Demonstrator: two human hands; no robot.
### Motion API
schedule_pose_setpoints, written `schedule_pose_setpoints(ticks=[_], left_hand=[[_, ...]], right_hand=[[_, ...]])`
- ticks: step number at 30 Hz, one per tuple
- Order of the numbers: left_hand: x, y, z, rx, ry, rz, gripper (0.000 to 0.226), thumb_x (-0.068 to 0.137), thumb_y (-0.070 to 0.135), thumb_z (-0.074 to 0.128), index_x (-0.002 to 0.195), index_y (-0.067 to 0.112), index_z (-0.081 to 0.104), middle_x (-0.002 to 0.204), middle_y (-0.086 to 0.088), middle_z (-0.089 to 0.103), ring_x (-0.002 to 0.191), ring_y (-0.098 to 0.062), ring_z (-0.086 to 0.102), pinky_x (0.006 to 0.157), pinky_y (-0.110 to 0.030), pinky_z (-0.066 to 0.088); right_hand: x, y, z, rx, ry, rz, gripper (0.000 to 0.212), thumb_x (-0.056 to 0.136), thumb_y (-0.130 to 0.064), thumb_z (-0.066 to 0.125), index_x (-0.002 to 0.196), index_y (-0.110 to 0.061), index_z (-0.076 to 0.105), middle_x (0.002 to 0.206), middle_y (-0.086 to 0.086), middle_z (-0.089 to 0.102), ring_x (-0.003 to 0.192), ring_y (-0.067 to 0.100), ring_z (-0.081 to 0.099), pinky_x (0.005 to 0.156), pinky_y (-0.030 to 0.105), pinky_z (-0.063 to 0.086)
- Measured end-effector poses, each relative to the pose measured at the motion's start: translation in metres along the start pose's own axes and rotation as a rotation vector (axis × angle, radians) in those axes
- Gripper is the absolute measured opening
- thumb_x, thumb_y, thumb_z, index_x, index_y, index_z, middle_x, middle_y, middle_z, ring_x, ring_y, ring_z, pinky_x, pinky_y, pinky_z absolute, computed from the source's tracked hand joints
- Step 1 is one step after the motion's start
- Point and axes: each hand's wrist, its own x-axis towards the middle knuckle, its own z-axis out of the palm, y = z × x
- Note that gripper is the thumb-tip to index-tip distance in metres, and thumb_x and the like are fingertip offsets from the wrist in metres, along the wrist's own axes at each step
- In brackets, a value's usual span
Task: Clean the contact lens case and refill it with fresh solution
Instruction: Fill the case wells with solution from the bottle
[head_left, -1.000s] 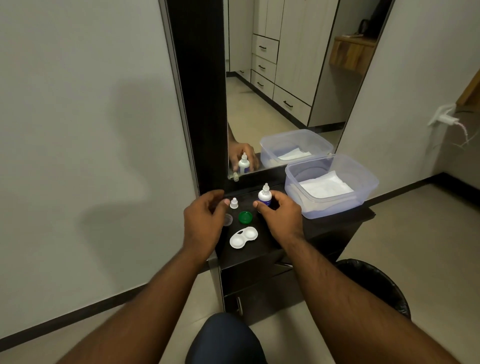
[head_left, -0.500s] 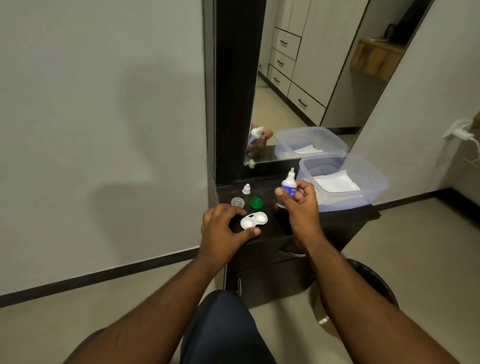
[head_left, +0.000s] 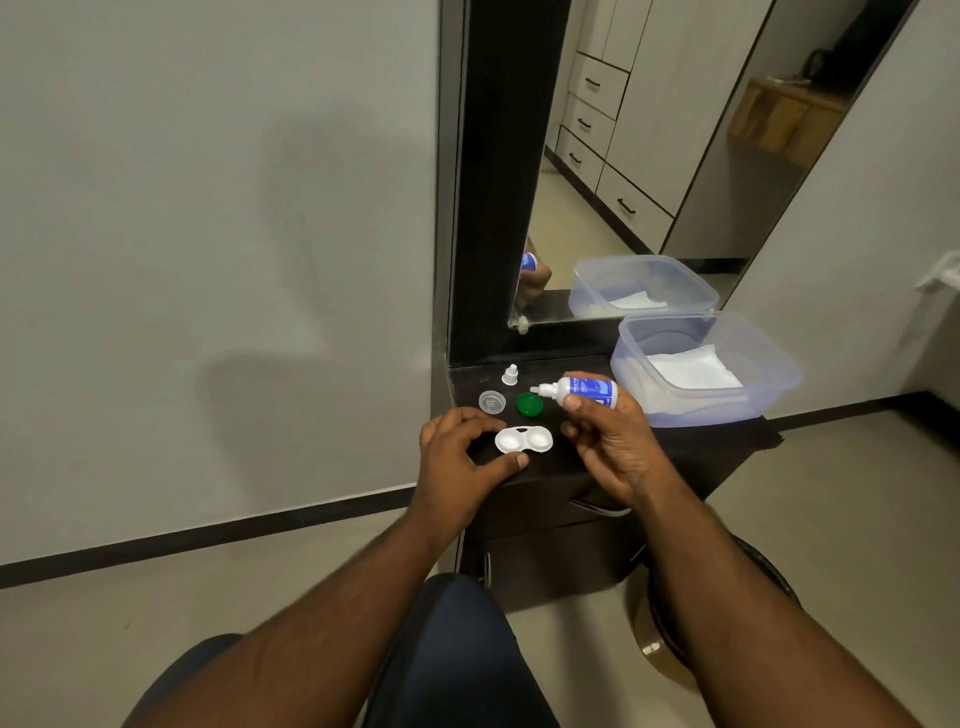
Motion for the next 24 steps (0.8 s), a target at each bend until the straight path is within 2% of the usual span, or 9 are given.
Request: schedule_pose_setpoints(ticks=[3, 5, 7, 9, 11, 14, 17, 19, 24], left_hand=[[-0.001, 0.000, 0.000, -0.020, 0.018, 0.015, 0.035, 0.066, 0.040, 0.082, 0.097, 0.029, 0.070, 0.104, 0.017, 0.055, 0.105, 0.016, 0.035, 0.090, -0.036, 0.043], [-0.002, 0.000, 0.000, -0.022, 0.025, 0.012, 0.034, 0.067, 0.040, 0.082, 0.096, 0.028, 0.069, 0.104, 0.017, 0.054, 0.106, 0.019, 0.033, 0.091, -0.036, 0.043], [-0.001, 0.001, 0.000, -0.026, 0.038, 0.026, 0.037, 0.065, 0.043, 0.080, 0.096, 0.026, 0.070, 0.102, 0.020, 0.053, 0.106, 0.022, 0.032, 0.091, -0.034, 0.042], [-0.001, 0.001, 0.000, -0.025, 0.042, 0.045, 0.037, 0.066, 0.043, 0.080, 0.097, 0.025, 0.070, 0.099, 0.025, 0.051, 0.106, 0.024, 0.032, 0.092, -0.034, 0.042], [-0.001, 0.000, 0.000, -0.016, 0.040, 0.049, 0.037, 0.067, 0.041, 0.081, 0.099, 0.027, 0.069, 0.100, 0.025, 0.051, 0.105, 0.022, 0.033, 0.092, -0.034, 0.041], [-0.001, -0.002, 0.002, -0.018, 0.053, 0.044, 0.038, 0.067, 0.039, 0.082, 0.100, 0.025, 0.070, 0.104, 0.017, 0.054, 0.099, 0.012, 0.037, 0.092, -0.031, 0.040], [-0.001, -0.001, 0.003, -0.017, 0.049, 0.023, 0.039, 0.067, 0.038, 0.083, 0.102, 0.025, 0.071, 0.108, 0.014, 0.056, 0.106, -0.001, 0.039, 0.090, -0.026, 0.038], [-0.001, -0.001, 0.003, -0.015, 0.043, 0.017, 0.039, 0.068, 0.038, 0.083, 0.102, 0.026, 0.070, 0.109, 0.013, 0.056, 0.108, -0.004, 0.040, 0.090, -0.025, 0.038], [-0.001, -0.003, 0.004, -0.014, 0.039, 0.009, 0.039, 0.068, 0.039, 0.082, 0.103, 0.027, 0.069, 0.111, 0.012, 0.057, 0.110, -0.006, 0.040, 0.092, -0.030, 0.040]], right_hand=[[0.002, -0.001, 0.001, -0.034, 0.025, 0.027, 0.016, 0.079, -0.002, 0.066, 0.093, -0.010, 0.063, 0.074, 0.002, 0.070, 0.065, 0.009, 0.056, 0.057, 0.023, 0.042], [0.006, -0.003, 0.002, -0.068, 0.045, 0.022, 0.007, 0.081, -0.010, 0.067, 0.087, -0.010, 0.063, 0.070, 0.003, 0.067, 0.063, 0.012, 0.050, 0.052, 0.023, 0.039], [0.009, -0.003, 0.005, -0.157, 0.068, -0.010, 0.012, 0.080, -0.022, 0.069, 0.079, -0.012, 0.062, 0.068, 0.005, 0.062, 0.061, 0.014, 0.045, 0.047, 0.021, 0.036], [0.010, -0.001, 0.010, -0.298, 0.101, -0.039, 0.017, 0.081, -0.028, 0.068, 0.076, -0.014, 0.061, 0.068, 0.006, 0.060, 0.060, 0.015, 0.045, 0.050, 0.025, 0.037], [0.009, 0.002, 0.013, -0.356, 0.134, -0.061, 0.017, 0.082, -0.030, 0.068, 0.076, -0.015, 0.062, 0.070, 0.006, 0.062, 0.061, 0.014, 0.048, 0.055, 0.027, 0.041], [0.007, 0.004, 0.016, -0.368, 0.146, -0.085, 0.016, 0.080, -0.028, 0.071, 0.078, -0.015, 0.063, 0.070, 0.004, 0.064, 0.060, 0.009, 0.054, 0.055, 0.022, 0.045], [0.008, 0.007, 0.020, -0.388, 0.130, -0.112, 0.017, 0.076, -0.027, 0.075, 0.077, -0.013, 0.065, 0.071, 0.004, 0.067, 0.063, 0.010, 0.061, 0.060, 0.023, 0.049], [0.008, 0.009, 0.022, -0.392, 0.121, -0.127, 0.019, 0.074, -0.027, 0.077, 0.074, -0.012, 0.066, 0.071, 0.007, 0.069, 0.068, 0.015, 0.064, 0.063, 0.026, 0.052], [0.008, 0.010, 0.026, -0.420, 0.134, -0.141, 0.018, 0.075, -0.027, 0.077, 0.073, -0.013, 0.066, 0.069, 0.004, 0.068, 0.063, 0.010, 0.063, 0.057, 0.017, 0.051]])
